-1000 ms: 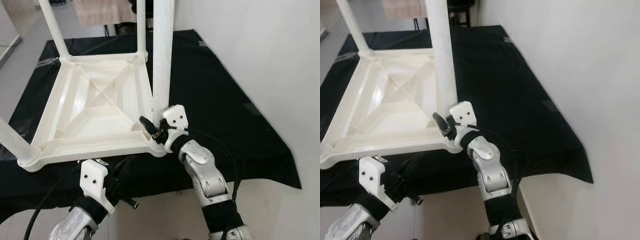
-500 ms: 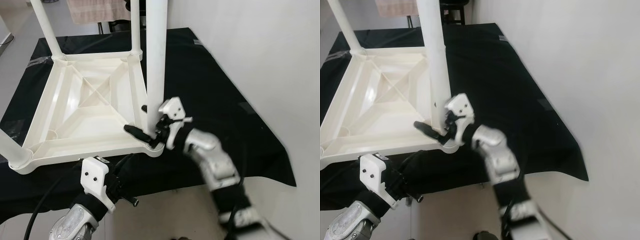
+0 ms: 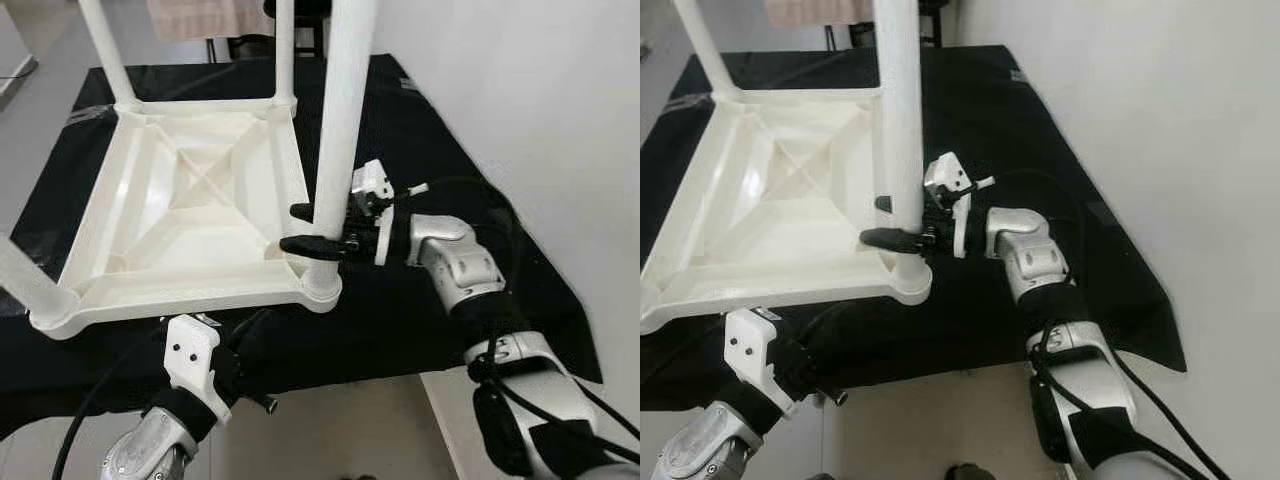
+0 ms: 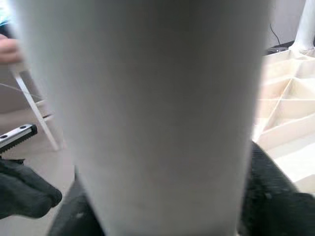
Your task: Building children table
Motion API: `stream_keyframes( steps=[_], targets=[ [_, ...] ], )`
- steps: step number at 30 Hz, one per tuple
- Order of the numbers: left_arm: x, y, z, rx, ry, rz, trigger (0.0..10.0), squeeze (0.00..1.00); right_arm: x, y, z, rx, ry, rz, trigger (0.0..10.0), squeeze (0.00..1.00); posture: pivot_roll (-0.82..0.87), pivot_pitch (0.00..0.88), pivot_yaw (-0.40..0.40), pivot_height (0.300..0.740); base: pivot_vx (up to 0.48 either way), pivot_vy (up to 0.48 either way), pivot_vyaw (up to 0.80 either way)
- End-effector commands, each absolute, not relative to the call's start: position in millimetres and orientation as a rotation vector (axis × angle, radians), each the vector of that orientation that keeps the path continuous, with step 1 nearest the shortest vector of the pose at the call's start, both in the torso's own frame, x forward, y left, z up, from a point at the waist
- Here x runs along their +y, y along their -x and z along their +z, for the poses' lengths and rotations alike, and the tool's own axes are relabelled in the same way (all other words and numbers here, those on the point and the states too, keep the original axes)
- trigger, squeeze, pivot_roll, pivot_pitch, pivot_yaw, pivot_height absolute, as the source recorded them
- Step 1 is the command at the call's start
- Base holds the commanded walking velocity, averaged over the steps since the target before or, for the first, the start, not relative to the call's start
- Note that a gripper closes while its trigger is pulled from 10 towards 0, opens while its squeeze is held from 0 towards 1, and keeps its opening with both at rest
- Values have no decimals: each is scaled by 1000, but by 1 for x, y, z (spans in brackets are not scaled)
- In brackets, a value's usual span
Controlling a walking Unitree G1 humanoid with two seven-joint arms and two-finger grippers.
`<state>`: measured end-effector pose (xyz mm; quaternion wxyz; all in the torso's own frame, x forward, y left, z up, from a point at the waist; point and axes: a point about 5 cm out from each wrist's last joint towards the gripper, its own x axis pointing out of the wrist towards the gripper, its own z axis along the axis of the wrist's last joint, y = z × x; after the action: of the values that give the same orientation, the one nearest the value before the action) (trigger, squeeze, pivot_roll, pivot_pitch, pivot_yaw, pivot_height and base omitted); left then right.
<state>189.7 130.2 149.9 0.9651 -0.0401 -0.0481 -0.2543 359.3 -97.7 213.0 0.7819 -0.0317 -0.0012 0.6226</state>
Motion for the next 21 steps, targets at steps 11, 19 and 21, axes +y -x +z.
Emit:
stream_keyframes(
  steps=[11,19,21],
  targets=[
    [132,-185,150,-87,84,-513,10000,0,-105,-343,170,56,31,835,0,0,56,162,-70,740,0,0,0],
    [134,-185,151,-85,81,-513,10000,0,-67,-313,144,96,20,519,0,0,76,166,-61,740,0,0,0],
    [135,-185,152,-85,82,-513,10000,0,-66,-313,143,96,13,519,0,0,76,166,-63,740,0,0,0]
  ],
)
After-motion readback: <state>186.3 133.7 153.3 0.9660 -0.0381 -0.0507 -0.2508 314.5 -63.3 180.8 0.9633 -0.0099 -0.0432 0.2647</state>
